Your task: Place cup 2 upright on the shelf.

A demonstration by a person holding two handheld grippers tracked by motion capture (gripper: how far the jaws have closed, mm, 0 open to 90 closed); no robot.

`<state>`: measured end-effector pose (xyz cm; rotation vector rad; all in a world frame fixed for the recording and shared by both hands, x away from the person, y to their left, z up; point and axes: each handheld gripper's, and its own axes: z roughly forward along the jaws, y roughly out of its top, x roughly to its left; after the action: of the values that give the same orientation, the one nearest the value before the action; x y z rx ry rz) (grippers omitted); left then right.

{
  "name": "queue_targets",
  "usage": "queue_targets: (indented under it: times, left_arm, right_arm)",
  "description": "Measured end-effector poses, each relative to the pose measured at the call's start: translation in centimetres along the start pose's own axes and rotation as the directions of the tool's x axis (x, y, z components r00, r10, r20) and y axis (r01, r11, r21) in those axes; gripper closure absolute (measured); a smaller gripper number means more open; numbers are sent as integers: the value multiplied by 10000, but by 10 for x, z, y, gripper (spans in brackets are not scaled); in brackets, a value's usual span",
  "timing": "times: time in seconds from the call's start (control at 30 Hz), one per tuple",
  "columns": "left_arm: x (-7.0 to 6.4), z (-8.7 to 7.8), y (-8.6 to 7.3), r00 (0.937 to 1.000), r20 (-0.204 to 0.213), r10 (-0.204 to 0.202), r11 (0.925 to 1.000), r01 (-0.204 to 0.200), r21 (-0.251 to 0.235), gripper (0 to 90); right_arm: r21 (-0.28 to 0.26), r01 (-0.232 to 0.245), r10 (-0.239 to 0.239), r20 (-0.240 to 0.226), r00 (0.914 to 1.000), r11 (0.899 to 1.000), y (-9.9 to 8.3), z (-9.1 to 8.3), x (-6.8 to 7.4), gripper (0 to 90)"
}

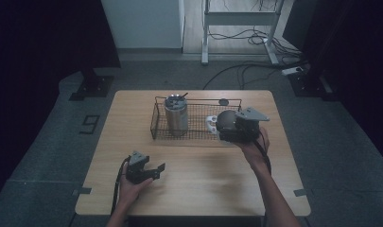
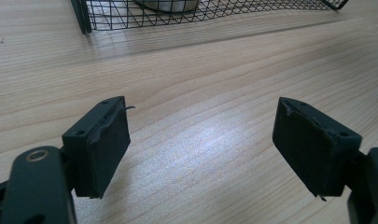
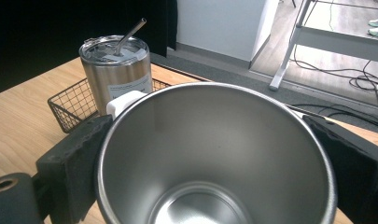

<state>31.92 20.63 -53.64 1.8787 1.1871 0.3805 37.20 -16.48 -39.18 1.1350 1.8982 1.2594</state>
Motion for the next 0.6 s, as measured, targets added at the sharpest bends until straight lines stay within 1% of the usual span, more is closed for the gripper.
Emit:
queue_targets:
  times: [0.2, 0.33, 0.6]
  left_arm:
    - [0, 0, 0, 10000, -11, 30, 10000, -30, 23, 190]
    - [1, -1, 1, 10000, 1, -27, 10000, 27, -62, 190]
    - [1, -2, 1, 10000, 6, -24, 10000, 24, -59, 191]
  right_arm:
    - [59, -29, 29, 30, 10000, 10000, 2, 4, -2, 60]
    - [96, -53, 53, 42, 10000, 9999, 3, 7, -5, 60]
    - [39, -90, 90, -10, 10000, 10000, 5, 10, -7, 60]
